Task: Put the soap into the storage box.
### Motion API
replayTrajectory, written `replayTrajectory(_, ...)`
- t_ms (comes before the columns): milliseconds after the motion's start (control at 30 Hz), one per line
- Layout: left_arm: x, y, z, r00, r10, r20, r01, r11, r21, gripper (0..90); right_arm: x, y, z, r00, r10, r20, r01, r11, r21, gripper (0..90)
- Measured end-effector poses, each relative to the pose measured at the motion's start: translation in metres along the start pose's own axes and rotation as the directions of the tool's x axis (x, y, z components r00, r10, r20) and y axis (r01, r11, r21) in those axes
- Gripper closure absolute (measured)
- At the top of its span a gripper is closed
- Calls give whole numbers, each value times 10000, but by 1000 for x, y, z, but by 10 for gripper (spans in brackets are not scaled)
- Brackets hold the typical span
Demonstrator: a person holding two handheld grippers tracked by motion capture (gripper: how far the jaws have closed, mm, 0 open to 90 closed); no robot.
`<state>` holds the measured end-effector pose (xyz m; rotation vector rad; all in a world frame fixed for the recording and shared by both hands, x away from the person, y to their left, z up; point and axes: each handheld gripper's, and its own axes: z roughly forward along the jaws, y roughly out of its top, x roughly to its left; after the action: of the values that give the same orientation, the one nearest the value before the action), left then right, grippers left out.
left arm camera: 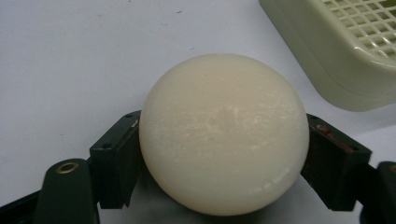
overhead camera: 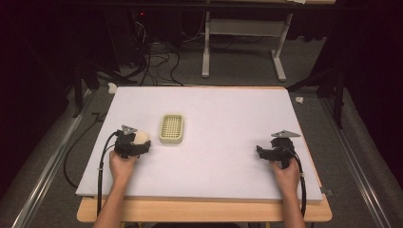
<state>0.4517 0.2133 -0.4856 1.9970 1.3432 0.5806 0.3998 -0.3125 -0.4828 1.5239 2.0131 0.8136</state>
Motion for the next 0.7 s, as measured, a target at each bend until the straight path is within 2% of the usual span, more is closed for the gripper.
replayTrajectory(167, -1, 0, 0, 9999, -46, -114, 47, 10000, 7, 232, 0, 0, 0, 10000, 5, 3, -5, 10000, -1, 167)
replayTrajectory(700, -3, 1, -7, 9997, -21, 239, 23, 10000, -58, 233, 0, 0, 0, 10000, 6, 3, -6, 10000, -1, 167)
